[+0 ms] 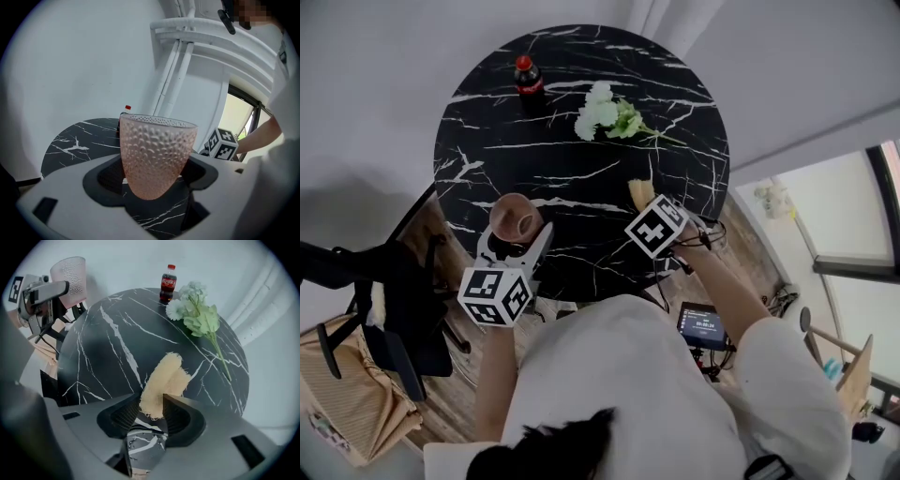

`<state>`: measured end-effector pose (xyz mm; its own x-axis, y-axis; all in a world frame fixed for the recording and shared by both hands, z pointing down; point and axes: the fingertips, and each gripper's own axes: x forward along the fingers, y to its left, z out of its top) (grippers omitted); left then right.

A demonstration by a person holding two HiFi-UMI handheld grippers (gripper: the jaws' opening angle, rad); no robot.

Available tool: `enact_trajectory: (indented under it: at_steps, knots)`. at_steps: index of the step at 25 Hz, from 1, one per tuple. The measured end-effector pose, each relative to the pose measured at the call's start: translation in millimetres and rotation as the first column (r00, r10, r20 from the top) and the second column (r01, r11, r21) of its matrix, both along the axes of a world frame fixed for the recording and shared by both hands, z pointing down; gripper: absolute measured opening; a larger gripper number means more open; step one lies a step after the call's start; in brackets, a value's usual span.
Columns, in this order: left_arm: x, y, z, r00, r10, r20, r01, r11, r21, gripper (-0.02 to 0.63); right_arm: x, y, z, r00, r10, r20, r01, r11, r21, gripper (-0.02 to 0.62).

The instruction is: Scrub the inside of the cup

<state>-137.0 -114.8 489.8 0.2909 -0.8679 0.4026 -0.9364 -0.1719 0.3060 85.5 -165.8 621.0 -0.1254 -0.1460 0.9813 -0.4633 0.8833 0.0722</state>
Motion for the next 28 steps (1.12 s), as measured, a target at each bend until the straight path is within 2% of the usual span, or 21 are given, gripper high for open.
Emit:
enact_trajectory:
  at_steps: [2, 5, 7, 9, 14, 18, 20, 22, 25, 28]
  knots:
    - [-1.3, 0.2, 0.8, 1.000, -0.002, 0.002, 0.002, 1.000, -0.002, 0.356, -3.3, 4.1, 2.7, 1.000, 0.013, 0.013, -0.013, 0.999, -0.039, 0.175]
    - [-1.8, 1.1, 2.7, 1.000, -0.006, 0.002, 0.006, 1.000, -0.009, 0.356, -4.4, 6.0, 4.9, 1.000, -0.006, 0.007, 0.006, 0.999, -0.035, 0.178]
    - [-1.0, 1.3, 4.2, 1.000, -0.005, 0.001, 0.005, 1.000, -0.015, 0.356, -6.9, 7.0, 3.8, 1.000, -0.011, 0.021, 0.011, 1.000, -0.025, 0.208]
    - [0.7, 1.5, 6.5, 1.000, 0.003, 0.005, -0.002, 1.000, -0.023, 0.356, -12.5, 8.1, -3.4, 0.997, 0.012, 0.072, -0.011, 1.000, -0.015, 0.232]
    - [4.1, -0.7, 11.1, 1.000, 0.015, 0.001, -0.015, 0.999, -0.034, 0.356, -15.2, 12.2, -21.2, 0.983, 0.073, 0.169, -0.071, 0.997, -0.018, 0.244]
    - [9.9, -5.4, 12.1, 1.000, 0.025, -0.018, -0.025, 0.999, -0.033, 0.356, -12.7, 3.6, -44.8, 0.948, 0.144, 0.283, -0.160, 0.986, 0.036, 0.245]
    - [10.9, -8.6, 13.4, 0.999, 0.014, -0.039, -0.015, 0.999, -0.032, 0.356, -6.9, 3.6, -55.8, 0.918, 0.209, 0.336, -0.232, 0.972, 0.030, 0.247]
    - [12.2, -12.4, 13.5, 0.999, 0.016, -0.046, -0.017, 1.000, -0.026, 0.356, -3.4, 7.1, -70.0, 0.868, 0.282, 0.409, -0.303, 0.953, -0.014, 0.247]
    - [15.3, -17.8, 17.0, 0.999, 0.024, -0.043, -0.026, 0.999, -0.037, 0.356, 3.4, 11.4, -93.7, 0.759, 0.389, 0.523, -0.410, 0.909, -0.082, 0.245]
    - [21.5, -23.9, 23.8, 0.999, 0.028, -0.037, -0.030, 0.998, -0.057, 0.356, 13.3, 10.7, -116.7, 0.661, 0.431, 0.615, -0.486, 0.870, -0.087, 0.245]
